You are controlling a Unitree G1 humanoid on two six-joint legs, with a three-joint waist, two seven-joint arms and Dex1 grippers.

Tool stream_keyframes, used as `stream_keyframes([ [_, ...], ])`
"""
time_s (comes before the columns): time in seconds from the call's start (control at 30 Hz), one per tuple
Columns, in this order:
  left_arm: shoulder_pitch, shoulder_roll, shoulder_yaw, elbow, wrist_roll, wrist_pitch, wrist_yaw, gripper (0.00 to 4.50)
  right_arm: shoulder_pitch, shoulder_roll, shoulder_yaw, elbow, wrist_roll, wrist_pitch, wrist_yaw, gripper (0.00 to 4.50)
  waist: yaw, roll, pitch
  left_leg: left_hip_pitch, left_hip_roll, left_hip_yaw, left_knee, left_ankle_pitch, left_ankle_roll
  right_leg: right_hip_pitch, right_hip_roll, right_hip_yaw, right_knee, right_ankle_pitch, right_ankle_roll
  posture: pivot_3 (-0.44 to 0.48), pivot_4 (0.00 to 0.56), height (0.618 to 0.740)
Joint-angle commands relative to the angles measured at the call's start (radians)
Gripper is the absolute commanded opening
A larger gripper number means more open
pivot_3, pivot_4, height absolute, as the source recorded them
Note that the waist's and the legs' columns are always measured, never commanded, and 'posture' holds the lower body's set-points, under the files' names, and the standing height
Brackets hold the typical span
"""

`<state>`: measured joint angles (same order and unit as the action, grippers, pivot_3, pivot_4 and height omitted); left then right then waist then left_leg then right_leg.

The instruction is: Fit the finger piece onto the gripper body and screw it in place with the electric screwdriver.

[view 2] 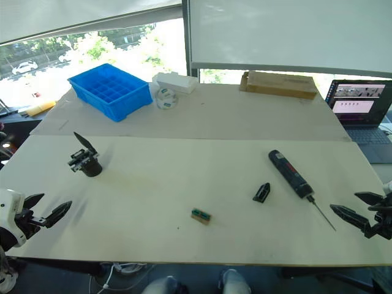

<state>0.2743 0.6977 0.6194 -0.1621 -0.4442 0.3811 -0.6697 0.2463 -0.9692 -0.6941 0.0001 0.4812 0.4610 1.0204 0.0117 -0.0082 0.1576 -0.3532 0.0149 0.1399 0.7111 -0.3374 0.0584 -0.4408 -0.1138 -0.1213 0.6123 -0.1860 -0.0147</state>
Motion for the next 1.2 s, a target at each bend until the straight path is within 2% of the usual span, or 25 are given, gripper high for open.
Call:
stream_keyframes([
  [0.03,-0.02,-0.002,0.0,-0.044,-0.008,-0.003,0.012,4.5,-0.03,-0.006,-0.018,-0.078,0.014,0.016,-0.033,4.46,0.0,0.0,0.0,0.0,0.0,0.0,0.0,0.0,0.0,0.0,0.0,0.0,0.0,0.0,0.0,0.0,0.15,0.738],
  [0.23,-0.104,-0.007,-0.042,0.001,0.011,0.012,0.053,4.5,-0.174,-0.043,0.081,-0.267,0.075,0.117,-0.073,4.46,-0.004,0.001,0.0,0.001,0.001,0.0,0.0,0.0,-0.002,0.0,0.001,0.0,0.001,0.0,0.001,0.0,0.15,0.738],
  [0.33,-0.176,0.001,-0.067,0.088,0.037,-0.017,0.057,4.5,-0.257,-0.07,0.157,-0.353,0.168,0.208,-0.044,4.46,-0.001,0.001,0.0,0.0,0.0,0.0,0.0,0.001,-0.001,0.0,0.002,0.0,0.001,0.001,-0.001,0.0,0.15,0.738],
  [0.4,-0.221,0.0,-0.078,0.136,0.05,-0.036,0.061,4.5,-0.296,-0.078,0.199,-0.406,0.215,0.247,-0.033,4.46,0.001,0.0,0.0,0.0,0.0,0.0,0.0,0.005,0.006,0.0,0.002,-0.001,0.001,0.001,-0.001,0.0,0.15,0.738],
  [0.63,-0.41,-0.019,-0.181,0.377,0.115,-0.133,0.055,4.5,-0.444,-0.036,0.374,-0.528,0.301,0.289,-0.052,4.46,0.005,-0.002,0.001,-0.001,0.0,0.0,0.0,0.005,0.006,0.0,0.001,-0.003,0.0,0.002,-0.001,0.0,0.15,0.738],
  [0.8,-0.515,-0.042,-0.226,0.524,0.14,-0.202,0.062,4.5,-0.454,-0.02,0.4,-0.544,0.345,0.309,-0.042,4.46,0.001,-0.005,0.001,-0.001,-0.001,0.0,0.0,0.005,0.007,0.0,0.001,-0.004,0.0,0.002,-0.001,0.0,0.15,0.738],
  [1.2,-0.67,-0.081,-0.301,0.741,0.186,-0.302,0.076,4.5,-0.449,0.009,0.412,-0.6,0.376,0.307,-0.107,4.46,0.0,-0.006,0.001,-0.001,-0.001,0.001,0.001,0.005,0.006,0.0,0.004,-0.006,0.001,0.002,0.0,0.0,0.15,0.738],
])
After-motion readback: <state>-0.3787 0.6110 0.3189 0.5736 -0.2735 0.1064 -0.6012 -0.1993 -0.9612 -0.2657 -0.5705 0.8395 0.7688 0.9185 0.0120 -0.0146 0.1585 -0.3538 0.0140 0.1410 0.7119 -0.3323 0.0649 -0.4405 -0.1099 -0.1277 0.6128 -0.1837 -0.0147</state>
